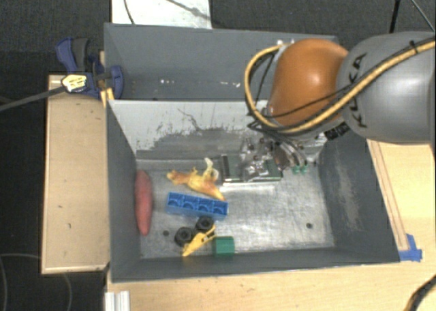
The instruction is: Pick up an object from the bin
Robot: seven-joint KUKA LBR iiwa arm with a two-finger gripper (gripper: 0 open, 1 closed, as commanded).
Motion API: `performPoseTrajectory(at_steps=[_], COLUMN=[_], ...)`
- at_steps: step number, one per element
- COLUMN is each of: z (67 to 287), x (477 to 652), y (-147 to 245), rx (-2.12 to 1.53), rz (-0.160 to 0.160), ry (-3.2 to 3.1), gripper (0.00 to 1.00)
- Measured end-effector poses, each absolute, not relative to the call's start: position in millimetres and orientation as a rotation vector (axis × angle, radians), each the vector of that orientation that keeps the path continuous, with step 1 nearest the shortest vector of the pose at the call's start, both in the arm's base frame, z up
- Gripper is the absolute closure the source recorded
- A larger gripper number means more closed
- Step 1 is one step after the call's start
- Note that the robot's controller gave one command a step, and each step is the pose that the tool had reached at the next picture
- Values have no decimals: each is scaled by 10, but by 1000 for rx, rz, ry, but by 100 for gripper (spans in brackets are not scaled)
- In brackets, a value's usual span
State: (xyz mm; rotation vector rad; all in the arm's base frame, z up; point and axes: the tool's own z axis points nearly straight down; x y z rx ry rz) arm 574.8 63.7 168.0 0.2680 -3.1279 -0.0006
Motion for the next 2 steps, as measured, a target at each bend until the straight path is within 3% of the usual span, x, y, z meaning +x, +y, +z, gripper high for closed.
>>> performPoseTrajectory(at_steps=[1, 2], z=[2279, 2530], x=[5780, 5371], y=[471, 460], rx=[410, 468], rz=[-1, 1], ry=[-3115, -3114], gripper=[100, 100])
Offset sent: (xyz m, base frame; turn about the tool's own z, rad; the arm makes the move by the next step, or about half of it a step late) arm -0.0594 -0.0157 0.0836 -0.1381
